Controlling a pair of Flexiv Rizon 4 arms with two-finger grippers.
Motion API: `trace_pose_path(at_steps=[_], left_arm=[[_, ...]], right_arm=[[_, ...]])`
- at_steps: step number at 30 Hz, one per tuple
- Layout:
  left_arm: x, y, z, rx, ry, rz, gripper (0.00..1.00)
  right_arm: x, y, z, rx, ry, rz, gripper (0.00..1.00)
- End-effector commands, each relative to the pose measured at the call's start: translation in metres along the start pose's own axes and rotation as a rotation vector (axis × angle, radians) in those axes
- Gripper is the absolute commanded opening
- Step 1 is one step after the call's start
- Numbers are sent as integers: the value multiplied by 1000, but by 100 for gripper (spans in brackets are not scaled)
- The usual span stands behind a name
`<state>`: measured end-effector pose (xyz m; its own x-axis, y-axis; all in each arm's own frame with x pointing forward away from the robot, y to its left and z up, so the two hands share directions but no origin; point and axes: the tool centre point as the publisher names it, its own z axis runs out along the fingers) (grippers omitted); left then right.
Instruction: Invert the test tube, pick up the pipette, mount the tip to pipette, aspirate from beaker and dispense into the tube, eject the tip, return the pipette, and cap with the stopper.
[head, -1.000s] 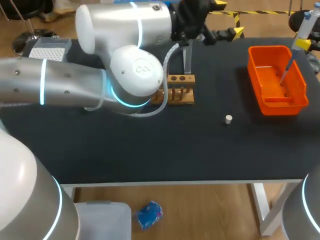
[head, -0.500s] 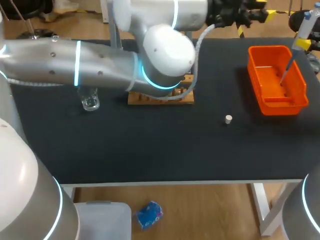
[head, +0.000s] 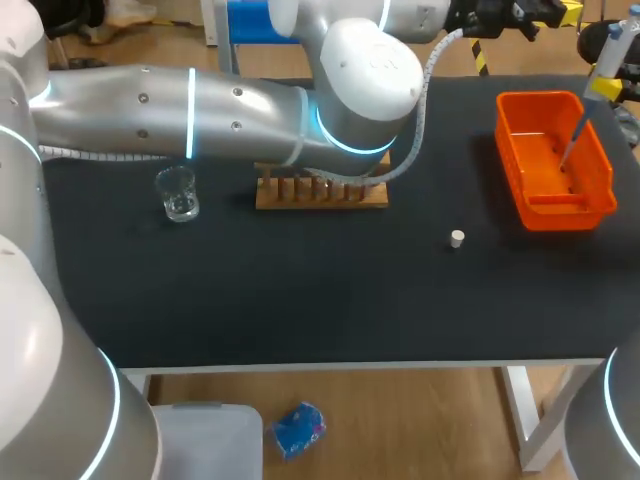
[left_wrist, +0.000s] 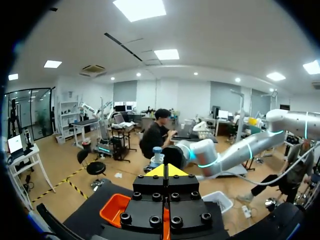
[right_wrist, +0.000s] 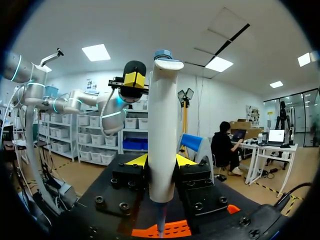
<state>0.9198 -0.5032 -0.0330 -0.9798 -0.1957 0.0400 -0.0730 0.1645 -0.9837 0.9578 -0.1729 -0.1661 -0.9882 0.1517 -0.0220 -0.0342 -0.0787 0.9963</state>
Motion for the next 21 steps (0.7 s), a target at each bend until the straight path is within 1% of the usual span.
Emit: trace_pose_path(at_steps=[1, 6, 10, 16, 18, 21], left_arm=[[-2, 4, 2, 59, 8, 1, 0], [-2, 4, 2, 59, 8, 1, 0], [-8, 4, 18, 127, 16, 61, 0], [-12, 3, 30, 196, 10, 121, 0], [-13, 2, 34, 231, 21, 127, 0], [-15, 1, 44, 252, 36, 140, 0]], right_arm=[[-1, 0, -1, 0, 6, 1, 0], [-1, 0, -1, 0, 6, 1, 0], [-1, 0, -1, 0, 6, 1, 0], [-1, 0, -1, 0, 6, 1, 0], [-1, 0, -1, 0, 6, 1, 0], [-1, 0, -1, 0, 6, 1, 0]])
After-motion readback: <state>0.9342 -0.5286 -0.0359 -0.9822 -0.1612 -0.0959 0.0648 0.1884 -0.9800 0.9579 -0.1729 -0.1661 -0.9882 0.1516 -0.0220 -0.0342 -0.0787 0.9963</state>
